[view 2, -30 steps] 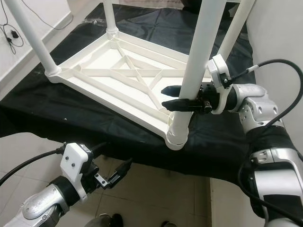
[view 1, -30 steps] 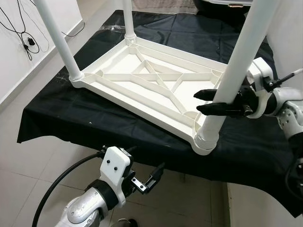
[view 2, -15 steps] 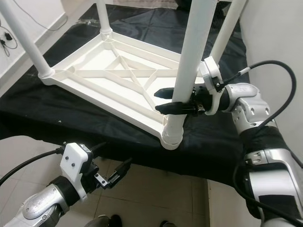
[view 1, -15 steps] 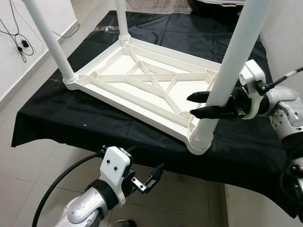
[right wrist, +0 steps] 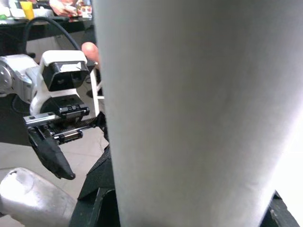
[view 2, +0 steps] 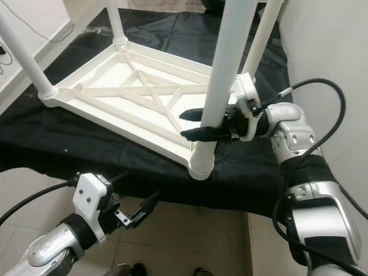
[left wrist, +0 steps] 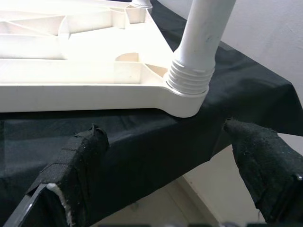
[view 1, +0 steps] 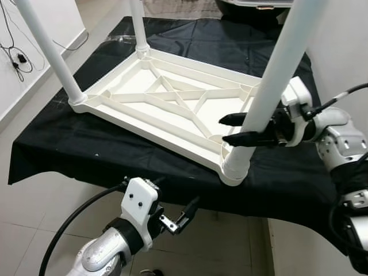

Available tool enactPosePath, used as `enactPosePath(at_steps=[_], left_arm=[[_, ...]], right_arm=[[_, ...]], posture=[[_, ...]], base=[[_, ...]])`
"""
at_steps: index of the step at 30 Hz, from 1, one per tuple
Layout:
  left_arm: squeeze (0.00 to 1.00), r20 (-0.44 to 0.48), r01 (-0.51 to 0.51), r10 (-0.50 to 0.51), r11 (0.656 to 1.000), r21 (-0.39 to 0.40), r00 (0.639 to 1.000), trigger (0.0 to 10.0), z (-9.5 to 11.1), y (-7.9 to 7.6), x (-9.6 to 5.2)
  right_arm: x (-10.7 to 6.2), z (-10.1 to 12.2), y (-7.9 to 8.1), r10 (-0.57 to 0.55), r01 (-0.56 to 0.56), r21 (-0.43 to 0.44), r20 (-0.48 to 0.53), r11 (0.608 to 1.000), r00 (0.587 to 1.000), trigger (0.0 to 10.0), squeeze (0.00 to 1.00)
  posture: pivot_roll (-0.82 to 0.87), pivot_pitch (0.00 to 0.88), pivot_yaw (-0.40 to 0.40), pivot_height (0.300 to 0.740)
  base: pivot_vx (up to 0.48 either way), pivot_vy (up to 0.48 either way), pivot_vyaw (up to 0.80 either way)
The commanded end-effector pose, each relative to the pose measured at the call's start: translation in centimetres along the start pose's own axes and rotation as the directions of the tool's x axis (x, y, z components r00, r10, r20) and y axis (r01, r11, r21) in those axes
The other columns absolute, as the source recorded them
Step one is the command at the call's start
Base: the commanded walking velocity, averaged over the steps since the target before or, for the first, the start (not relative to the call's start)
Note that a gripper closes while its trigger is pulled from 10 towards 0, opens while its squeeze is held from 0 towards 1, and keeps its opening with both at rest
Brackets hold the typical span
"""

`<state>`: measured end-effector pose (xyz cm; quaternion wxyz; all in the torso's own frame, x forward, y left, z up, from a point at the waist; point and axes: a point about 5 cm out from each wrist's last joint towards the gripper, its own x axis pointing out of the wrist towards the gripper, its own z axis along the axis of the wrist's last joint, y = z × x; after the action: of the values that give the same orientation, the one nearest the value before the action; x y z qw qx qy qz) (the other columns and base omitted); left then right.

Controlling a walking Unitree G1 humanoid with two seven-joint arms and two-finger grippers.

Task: Building children table

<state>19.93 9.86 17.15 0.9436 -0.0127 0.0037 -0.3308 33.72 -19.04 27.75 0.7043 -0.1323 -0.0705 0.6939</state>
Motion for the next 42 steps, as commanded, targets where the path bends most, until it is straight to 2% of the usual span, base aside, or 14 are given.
enactPosePath(at_steps=[1, 13, 15, 20, 23, 26, 28, 29, 31, 36, 38, 39, 41, 42], left_arm=[[0.00, -0.005, 0.001, -0.001, 1.000, -0.003, 1.000, 10.0, -0.1, -0.1, -0.1], [0.00, -0.001, -0.006, 0.006, 1.000, 0.000, 1.000, 10.0, 0.0, -0.1, -0.1], [0.00, 0.001, -0.010, 0.010, 1.000, 0.002, 1.000, 10.0, 0.0, 0.0, 0.0], [0.00, 0.001, -0.012, 0.012, 1.000, 0.004, 1.000, 10.0, -0.1, 0.0, 0.0], [0.00, 0.003, -0.015, 0.015, 1.000, 0.007, 1.000, 10.0, -0.1, 0.1, 0.1], [0.00, 0.003, -0.016, 0.016, 1.000, 0.008, 1.000, 10.0, -0.1, 0.1, 0.1], [0.00, 0.006, -0.021, 0.021, 1.000, 0.009, 1.000, 10.0, -0.1, 0.2, 0.1], [0.00, 0.006, -0.021, 0.021, 1.000, 0.009, 1.000, 10.0, -0.1, 0.2, 0.1], [0.00, 0.011, -0.026, 0.026, 1.000, 0.012, 1.000, 10.0, -0.1, 0.3, 0.2], [0.00, 0.012, -0.027, 0.027, 1.000, 0.015, 1.000, 10.0, -0.1, 0.3, 0.3], [0.00, 0.013, -0.030, 0.029, 0.999, 0.015, 0.999, 10.0, -0.1, 0.3, 0.3], [0.00, 0.013, -0.030, 0.029, 0.999, 0.015, 0.999, 10.0, -0.1, 0.3, 0.3], [0.00, 0.014, -0.030, 0.030, 0.999, 0.016, 0.999, 10.0, -0.1, 0.3, 0.4], [0.00, 0.016, -0.032, 0.031, 0.999, 0.016, 0.999, 10.0, -0.1, 0.3, 0.4]], right_arm=[[0.2, -4.3, 1.1, 0.014, 0.005, 0.146, -0.129, 0.989, 0.992, 10.0, 0.00], [0.5, -4.9, 0.5, -0.093, 0.110, 0.129, -0.137, 0.985, 0.986, 10.0, 0.00], [0.8, -5.5, -0.1, -0.222, 0.240, 0.121, -0.139, 0.963, 0.965, 10.0, 0.00], [1.1, -6.2, -0.4, -0.318, 0.338, 0.125, -0.153, 0.933, 0.936, 10.0, 0.00], [1.7, -7.0, -0.9, -0.467, 0.483, 0.121, -0.141, 0.867, 0.873, 10.0, 0.00], [1.7, -7.0, -0.9, -0.488, 0.503, 0.118, -0.135, 0.856, 0.862, 10.0, 0.00], [2.1, -7.7, -1.1, -0.555, 0.577, 0.114, -0.178, 0.809, 0.813, 10.0, 0.00], [2.1, -7.7, -1.1, -0.555, 0.577, 0.114, -0.178, 0.809, 0.813, 10.0, 0.00], [2.8, -8.6, -1.7, -0.665, 0.707, 0.128, -0.259, 0.695, 0.700, 10.0, 0.00], [3.0, -9.0, -2.0, -0.708, 0.764, 0.119, -0.308, 0.634, 0.636, 10.0, 0.00], [3.9, -9.5, -2.6, -0.755, 0.830, 0.113, -0.364, 0.546, 0.546, 10.0, 0.00], [3.9, -9.5, -2.6, -0.755, 0.830, 0.113, -0.364, 0.546, 0.546, 10.0, 0.00], [4.3, -9.7, -2.8, -0.777, 0.858, 0.118, -0.376, 0.500, 0.505, 10.0, 0.00], [4.7, -9.6, -3.1, -0.805, 0.885, 0.123, -0.374, 0.449, 0.460, 10.0, 0.00]], posture=[[0.14, 0.260, 0.021, 0.740], [0.14, 0.254, 0.017, 0.740], [0.14, 0.245, 0.015, 0.740], [0.14, 0.243, 0.015, 0.740], [0.13, 0.236, 0.012, 0.740], [0.13, 0.236, 0.012, 0.740], [0.13, 0.231, 0.012, 0.740], [0.13, 0.231, 0.012, 0.740], [0.12, 0.227, 0.010, 0.740], [0.12, 0.228, 0.009, 0.740], [0.12, 0.228, 0.006, 0.740], [0.12, 0.228, 0.006, 0.740], [0.12, 0.230, 0.005, 0.740], [0.12, 0.231, 0.003, 0.740]], base=[[0.000, 0.000, 0.00], [0.000, 0.000, 0.00], [0.000, 0.000, 0.00], [0.000, 0.000, 0.00], [0.000, 0.000, 0.00], [0.000, 0.000, 0.00], [0.000, 0.000, 0.00], [0.000, 0.000, 0.00], [0.000, 0.000, 0.00], [0.000, 0.000, 0.00], [0.000, 0.000, 0.00], [0.000, 0.000, 0.00], [0.000, 0.000, 0.00], [0.000, 0.000, 0.00]])
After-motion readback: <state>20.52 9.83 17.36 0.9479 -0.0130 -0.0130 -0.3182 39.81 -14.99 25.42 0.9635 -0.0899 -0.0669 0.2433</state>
